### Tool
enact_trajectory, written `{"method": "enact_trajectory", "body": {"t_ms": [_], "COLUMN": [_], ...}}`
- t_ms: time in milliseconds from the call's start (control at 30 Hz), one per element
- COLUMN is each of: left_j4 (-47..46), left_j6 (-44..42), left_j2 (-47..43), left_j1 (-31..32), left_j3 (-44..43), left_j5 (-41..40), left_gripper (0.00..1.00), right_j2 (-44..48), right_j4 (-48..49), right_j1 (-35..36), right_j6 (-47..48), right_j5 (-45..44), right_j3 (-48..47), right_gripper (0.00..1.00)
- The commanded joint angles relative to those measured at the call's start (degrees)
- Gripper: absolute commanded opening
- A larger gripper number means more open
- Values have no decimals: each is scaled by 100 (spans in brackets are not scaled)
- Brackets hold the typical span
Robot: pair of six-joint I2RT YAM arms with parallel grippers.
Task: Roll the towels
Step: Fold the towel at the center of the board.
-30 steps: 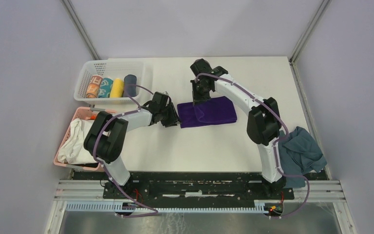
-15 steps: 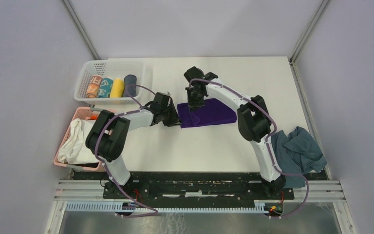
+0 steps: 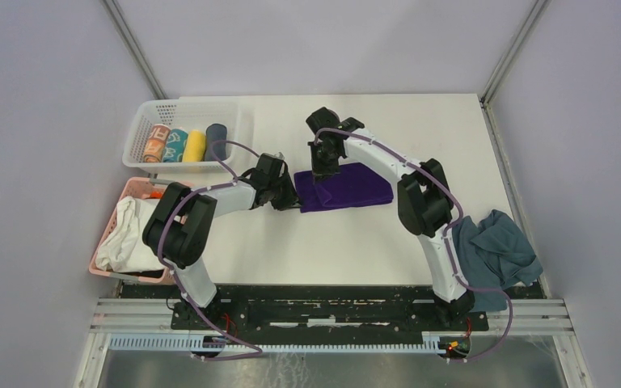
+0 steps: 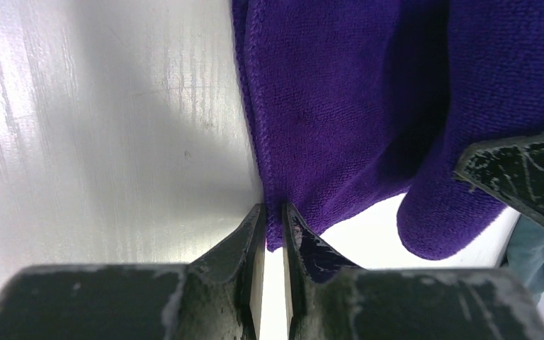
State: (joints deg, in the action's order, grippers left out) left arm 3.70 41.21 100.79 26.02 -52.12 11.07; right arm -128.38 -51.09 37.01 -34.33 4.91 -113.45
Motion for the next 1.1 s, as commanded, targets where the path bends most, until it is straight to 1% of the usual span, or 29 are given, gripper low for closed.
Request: {"method": "enact_trajectory", "body": {"t_ms": [0,267,467,567,767,833,933,1033,1067], "left_j4": [56,94,90,97,122,156,257,354,410], "left_j6": [54,28,20,22,10,12,17,35,36], "left_j2": [99,63,97,91,81,73,-5,-234,-314], "left_j1": [52,57,68,64,62,67,65,63,67], "left_j3": [-6,-13,-4,7,5,-4,2,41,60], "left_j5": [-57,-124,-137,-152,-200,-230,-373,-571,-658], "left_gripper": [21,21,20,20,20,20,21,23,24], "right_j2": [409,258,39,-137,-325,-346,-256,26,155], "right_j4": [90,136,494,514,481,462,521,606,609], "right_j1": [67,97,145,159,158,161,161,164,164], "right_j6": [-98,-124,-277,-306,-262,-228,-189,-81,-7], "right_j5": [-34,19,242,297,120,139,348,562,583], "right_j3": [-177,-196,-69,-134,-93,-75,-16,61,86], "right_gripper": [10,11,11,11,14,18,28,37,41]}}
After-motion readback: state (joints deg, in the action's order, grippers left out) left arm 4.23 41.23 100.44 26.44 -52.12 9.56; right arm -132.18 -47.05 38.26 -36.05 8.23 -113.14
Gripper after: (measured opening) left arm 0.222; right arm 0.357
